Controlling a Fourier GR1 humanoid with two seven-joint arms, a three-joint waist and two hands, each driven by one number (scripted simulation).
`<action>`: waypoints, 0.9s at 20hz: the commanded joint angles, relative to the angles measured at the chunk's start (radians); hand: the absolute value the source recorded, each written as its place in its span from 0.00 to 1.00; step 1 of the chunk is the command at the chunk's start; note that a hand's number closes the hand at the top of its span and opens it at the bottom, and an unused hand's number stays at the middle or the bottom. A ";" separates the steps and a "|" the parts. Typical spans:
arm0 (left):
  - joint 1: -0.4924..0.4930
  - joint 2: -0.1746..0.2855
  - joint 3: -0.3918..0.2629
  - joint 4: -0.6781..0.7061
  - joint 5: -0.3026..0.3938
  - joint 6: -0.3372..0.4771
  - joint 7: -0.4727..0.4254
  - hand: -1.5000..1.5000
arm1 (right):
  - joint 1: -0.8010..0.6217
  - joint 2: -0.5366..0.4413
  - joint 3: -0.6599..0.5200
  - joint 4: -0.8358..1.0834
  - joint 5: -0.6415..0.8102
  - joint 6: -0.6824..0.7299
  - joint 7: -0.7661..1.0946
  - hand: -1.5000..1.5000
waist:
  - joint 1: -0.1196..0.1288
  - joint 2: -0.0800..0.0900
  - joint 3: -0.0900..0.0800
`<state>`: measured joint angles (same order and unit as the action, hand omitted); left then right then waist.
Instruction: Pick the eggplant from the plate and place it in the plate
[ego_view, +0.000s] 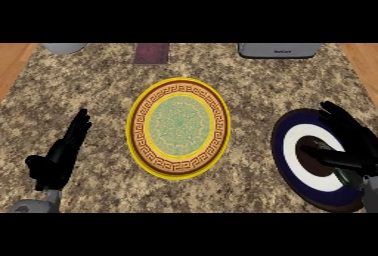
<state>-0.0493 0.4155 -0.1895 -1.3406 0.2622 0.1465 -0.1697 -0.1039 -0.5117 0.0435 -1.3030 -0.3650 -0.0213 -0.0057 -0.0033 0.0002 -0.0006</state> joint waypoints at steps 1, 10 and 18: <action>-0.021 -0.046 0.023 0.108 -0.031 -0.008 -0.075 0.50 | 0.071 -0.076 -0.068 -0.050 0.017 0.025 -0.003 0.00 | -0.007 -0.001 0.000; 0.014 0.006 0.029 -0.026 -0.007 -0.050 0.023 0.50 | 0.027 -0.389 -0.037 -0.080 0.062 0.268 0.290 0.00 | 0.012 -0.003 -0.001; -0.056 -0.040 0.032 0.015 -0.045 -0.039 0.053 0.50 | -0.063 -0.373 0.050 0.110 0.143 0.485 0.295 0.00 | 0.016 0.003 0.001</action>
<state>-0.0720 0.3922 -0.1446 -1.3143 0.2398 0.1002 -0.1640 -0.0978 -0.8932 0.0747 -1.3167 -0.2511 0.3701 0.2845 0.0058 0.0010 -0.0007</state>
